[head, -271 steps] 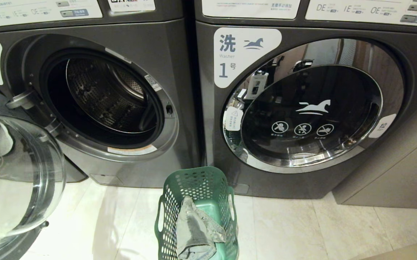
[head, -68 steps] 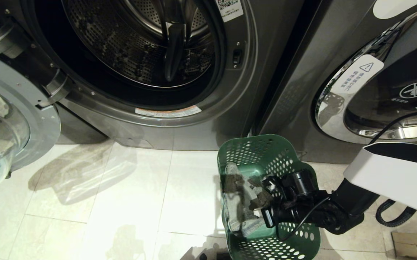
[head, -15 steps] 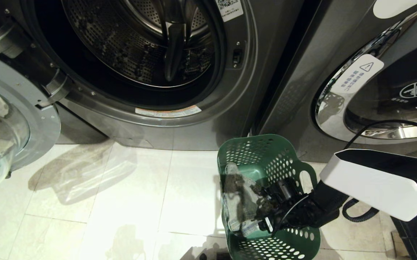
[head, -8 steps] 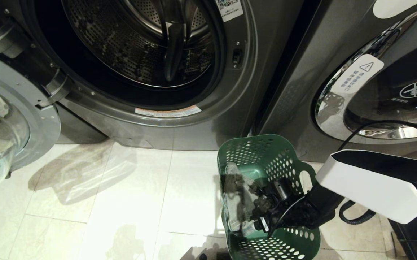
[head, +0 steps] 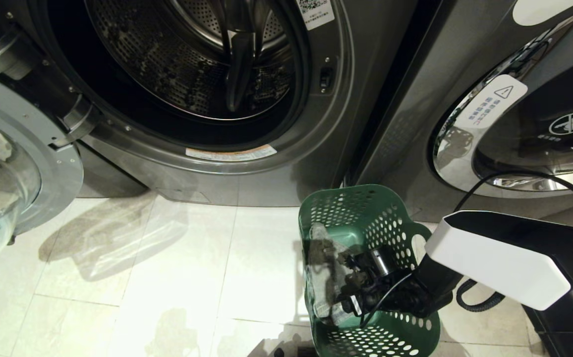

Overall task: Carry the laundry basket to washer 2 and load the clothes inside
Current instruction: Place the clothes into the washing machine

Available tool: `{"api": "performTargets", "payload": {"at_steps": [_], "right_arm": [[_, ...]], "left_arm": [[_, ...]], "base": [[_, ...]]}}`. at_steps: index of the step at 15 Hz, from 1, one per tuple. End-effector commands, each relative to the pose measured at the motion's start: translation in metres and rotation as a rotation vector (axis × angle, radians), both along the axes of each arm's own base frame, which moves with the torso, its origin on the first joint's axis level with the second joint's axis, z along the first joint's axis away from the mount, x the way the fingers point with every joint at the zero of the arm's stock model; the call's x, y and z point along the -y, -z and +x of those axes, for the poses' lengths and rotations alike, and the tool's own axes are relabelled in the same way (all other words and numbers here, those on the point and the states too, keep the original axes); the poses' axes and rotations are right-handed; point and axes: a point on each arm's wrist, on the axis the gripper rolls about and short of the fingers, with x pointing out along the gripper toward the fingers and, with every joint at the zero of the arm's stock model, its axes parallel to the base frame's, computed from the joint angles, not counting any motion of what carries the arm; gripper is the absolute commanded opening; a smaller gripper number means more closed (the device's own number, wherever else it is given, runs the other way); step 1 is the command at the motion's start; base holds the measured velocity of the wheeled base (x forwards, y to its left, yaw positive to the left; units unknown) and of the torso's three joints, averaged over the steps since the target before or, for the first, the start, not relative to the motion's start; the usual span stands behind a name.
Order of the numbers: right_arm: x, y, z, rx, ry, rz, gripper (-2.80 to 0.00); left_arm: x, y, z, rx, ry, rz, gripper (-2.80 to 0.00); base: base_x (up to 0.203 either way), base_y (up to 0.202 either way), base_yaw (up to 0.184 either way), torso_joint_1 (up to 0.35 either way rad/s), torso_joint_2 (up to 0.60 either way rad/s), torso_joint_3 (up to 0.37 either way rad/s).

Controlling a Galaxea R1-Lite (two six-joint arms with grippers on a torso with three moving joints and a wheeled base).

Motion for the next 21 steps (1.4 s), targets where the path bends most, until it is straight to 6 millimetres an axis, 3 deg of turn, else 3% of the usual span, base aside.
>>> {"api": "performTargets", "payload": {"at_steps": [1, 11, 21], "right_arm": [[-0.002, 0.001, 0.003, 0.009, 0.002, 0.005, 0.0], [-0.011, -0.004, 0.029, 0.14, 0.123, 0.075, 0.0], [-0.015, -0.009, 0.037, 0.18, 0.142, 0.115, 0.0]], "left_arm": [[0.0, 0.0, 0.0, -0.001, 0.0, 0.0, -2.8], [0.0, 0.0, 0.0, -0.001, 0.0, 0.0, -2.8], [0.0, 0.0, 0.0, -0.001, 0.0, 0.0, -2.8]], "base": [[0.0, 0.0, 0.0, 0.0, 0.0, 0.0], [0.0, 0.0, 0.0, 0.0, 0.0, 0.0], [0.0, 0.0, 0.0, 0.0, 0.0, 0.0]]}}
